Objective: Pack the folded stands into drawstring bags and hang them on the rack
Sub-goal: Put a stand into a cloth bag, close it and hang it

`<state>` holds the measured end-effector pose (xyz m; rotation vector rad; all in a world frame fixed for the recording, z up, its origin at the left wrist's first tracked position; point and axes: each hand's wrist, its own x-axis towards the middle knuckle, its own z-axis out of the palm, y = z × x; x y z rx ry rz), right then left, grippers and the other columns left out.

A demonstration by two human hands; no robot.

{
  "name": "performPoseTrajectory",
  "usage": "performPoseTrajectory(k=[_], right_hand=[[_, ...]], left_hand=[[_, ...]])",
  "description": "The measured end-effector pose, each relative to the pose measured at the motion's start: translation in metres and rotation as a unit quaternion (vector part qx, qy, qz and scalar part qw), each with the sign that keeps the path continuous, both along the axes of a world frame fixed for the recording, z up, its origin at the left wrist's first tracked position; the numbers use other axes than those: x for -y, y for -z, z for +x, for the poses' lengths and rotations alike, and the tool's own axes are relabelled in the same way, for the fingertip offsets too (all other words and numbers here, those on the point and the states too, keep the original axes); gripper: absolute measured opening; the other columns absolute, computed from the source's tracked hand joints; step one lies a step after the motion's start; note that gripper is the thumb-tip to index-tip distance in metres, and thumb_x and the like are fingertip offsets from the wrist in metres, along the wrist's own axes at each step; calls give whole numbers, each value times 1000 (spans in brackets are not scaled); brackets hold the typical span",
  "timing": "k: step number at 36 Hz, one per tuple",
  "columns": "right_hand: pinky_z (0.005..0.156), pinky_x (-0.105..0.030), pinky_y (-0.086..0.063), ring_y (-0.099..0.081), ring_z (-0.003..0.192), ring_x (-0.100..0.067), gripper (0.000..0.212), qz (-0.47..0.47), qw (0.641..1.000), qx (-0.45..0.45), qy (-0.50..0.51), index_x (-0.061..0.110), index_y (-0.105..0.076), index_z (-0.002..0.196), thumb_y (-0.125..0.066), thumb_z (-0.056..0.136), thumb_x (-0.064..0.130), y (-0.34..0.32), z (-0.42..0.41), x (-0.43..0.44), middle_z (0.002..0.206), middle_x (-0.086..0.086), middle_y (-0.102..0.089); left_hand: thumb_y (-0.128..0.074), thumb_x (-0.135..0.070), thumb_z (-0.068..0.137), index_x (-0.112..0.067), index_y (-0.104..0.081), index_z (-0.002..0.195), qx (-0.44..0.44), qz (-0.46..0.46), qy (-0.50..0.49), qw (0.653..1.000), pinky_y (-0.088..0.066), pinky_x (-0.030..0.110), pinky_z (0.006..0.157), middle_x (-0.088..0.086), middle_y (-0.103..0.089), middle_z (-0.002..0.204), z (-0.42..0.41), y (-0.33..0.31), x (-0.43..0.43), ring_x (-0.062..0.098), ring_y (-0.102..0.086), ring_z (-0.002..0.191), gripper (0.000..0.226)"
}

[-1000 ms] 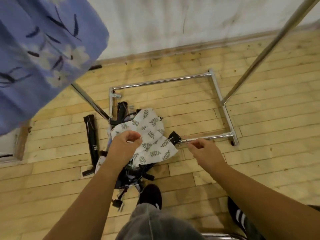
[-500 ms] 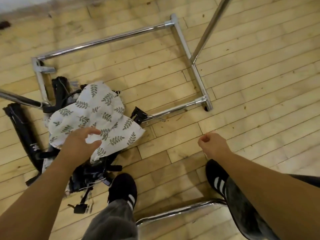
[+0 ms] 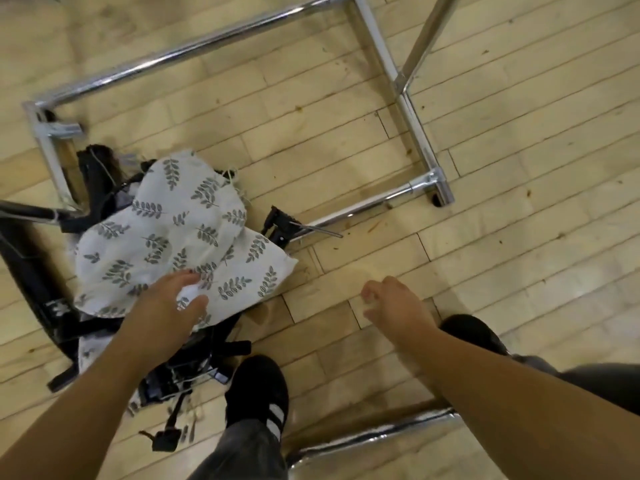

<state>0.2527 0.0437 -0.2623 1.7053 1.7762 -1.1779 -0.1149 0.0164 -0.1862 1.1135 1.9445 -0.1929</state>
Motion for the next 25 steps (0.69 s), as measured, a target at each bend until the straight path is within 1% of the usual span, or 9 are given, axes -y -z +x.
performPoseTrajectory(k=[4,8,10,13,15,18,20,22,25], right_hand=[[79,-36,-54,-55,97,-19,24,3,998,-2,-57,31,-57,115,-66,96,22,12,-10,-3,111,4,-47],[72,-34,-53,-56,87,-22,19,16,995,21,-98,28,-55,100,-59,95,11,20,-14,-5,102,3,-47],[70,-32,-50,-56,84,-21,20,14,993,27,-115,26,-54,96,-56,94,6,22,-18,-8,100,2,-47],[71,-28,-43,-52,83,-18,21,5,990,38,-139,24,-52,94,-56,94,4,21,-21,-11,101,1,-49],[73,-27,-42,-49,82,-17,22,5,989,44,-141,24,-53,96,-55,95,2,20,-23,-12,99,1,-47],[76,-29,-48,-51,84,-17,17,0,992,43,-121,18,-60,107,-52,97,6,20,-26,-12,100,0,-47],[79,-31,-53,-53,84,-16,12,-2,994,37,-100,17,-59,106,-53,99,11,16,-29,-14,99,0,-49],[79,-32,-55,-55,83,-17,7,0,997,33,-71,17,-56,102,-54,97,12,11,-34,-16,98,-1,-53],[74,-33,-55,-58,83,-16,8,4,1000,21,-2,19,-53,99,-58,95,14,-1,-40,-20,96,-1,-56]], left_hand=[[-61,-30,102,-22,-58,142,10,2,-36,999,-38,39,110,0,-49,153,-3,-4,-2,25,-48,138,42],[-59,-33,103,-29,-60,140,7,17,-78,997,-42,37,103,-2,-53,147,-4,-7,-2,21,-52,134,37],[-59,-32,103,-29,-62,137,10,16,-68,997,-41,36,105,-4,-54,145,-8,-8,-2,19,-51,134,34],[-62,-27,102,-31,-67,121,19,20,-19,999,-38,35,109,-4,-53,147,-10,-5,-1,18,-48,136,20],[-64,-26,100,-32,-69,114,21,21,1,1000,-33,38,115,-4,-46,154,-11,-2,-2,20,-41,143,16],[-61,-36,101,-39,-64,129,22,-8,43,999,-29,48,121,-6,-26,167,-13,5,0,28,-30,151,29],[-58,-39,103,-36,-53,144,21,-23,57,998,-23,47,124,-6,-20,170,-12,8,1,29,-25,154,42],[-57,-34,104,-28,-48,150,20,-12,48,999,-22,41,123,-5,-26,168,-9,8,1,24,-27,153,48],[-59,-24,103,-16,-54,147,8,40,-6,999,-35,40,117,2,-47,156,-3,-1,-1,23,-44,142,44]])
